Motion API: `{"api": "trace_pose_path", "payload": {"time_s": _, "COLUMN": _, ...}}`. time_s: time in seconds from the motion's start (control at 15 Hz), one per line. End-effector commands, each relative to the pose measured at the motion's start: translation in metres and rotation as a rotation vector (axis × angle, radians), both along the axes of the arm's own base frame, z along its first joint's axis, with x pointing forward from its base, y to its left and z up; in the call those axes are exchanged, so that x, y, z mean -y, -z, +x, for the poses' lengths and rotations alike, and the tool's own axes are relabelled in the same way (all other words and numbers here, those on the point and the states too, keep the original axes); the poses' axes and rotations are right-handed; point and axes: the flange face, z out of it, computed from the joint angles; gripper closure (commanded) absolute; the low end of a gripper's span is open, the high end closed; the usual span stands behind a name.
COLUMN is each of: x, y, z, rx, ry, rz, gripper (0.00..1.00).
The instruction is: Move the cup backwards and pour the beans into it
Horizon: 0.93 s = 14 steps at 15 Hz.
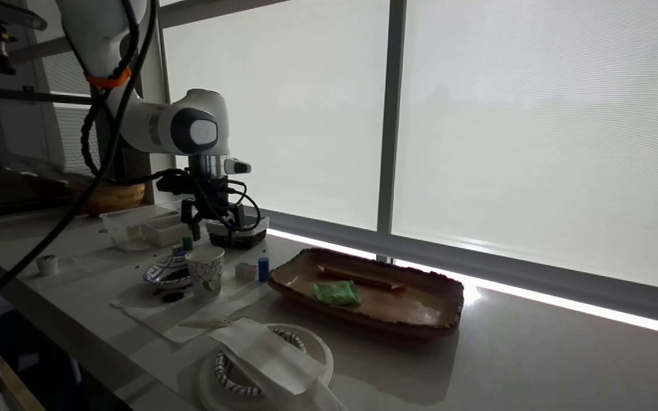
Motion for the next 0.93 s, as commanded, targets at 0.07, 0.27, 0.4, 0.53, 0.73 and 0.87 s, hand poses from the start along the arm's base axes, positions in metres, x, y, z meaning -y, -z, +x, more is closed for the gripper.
{"api": "trace_pose_path", "payload": {"time_s": 0.07, "x": 0.003, "y": 0.021, "z": 0.012, "rx": -0.038, "ry": 0.002, "rz": -0.02, "gripper": 0.0}}
{"api": "trace_pose_path", "payload": {"time_s": 0.27, "x": 0.005, "y": 0.033, "z": 0.016, "rx": -0.056, "ry": 0.001, "rz": -0.024, "gripper": 0.26}}
{"api": "trace_pose_path", "payload": {"time_s": 0.4, "x": 0.005, "y": 0.039, "z": 0.019, "rx": -0.059, "ry": 0.003, "rz": -0.022, "gripper": 0.32}}
{"api": "trace_pose_path", "payload": {"time_s": 0.53, "x": 0.005, "y": 0.044, "z": 0.023, "rx": -0.063, "ry": 0.005, "rz": -0.016, "gripper": 0.48}}
{"api": "trace_pose_path", "payload": {"time_s": 0.73, "x": 0.009, "y": 0.043, "z": 0.025, "rx": -0.081, "ry": 0.026, "rz": -0.03, "gripper": 0.73}}
{"api": "trace_pose_path", "payload": {"time_s": 0.87, "x": 0.014, "y": 0.038, "z": 0.025, "rx": -0.081, "ry": 0.037, "rz": -0.027, "gripper": 0.86}}
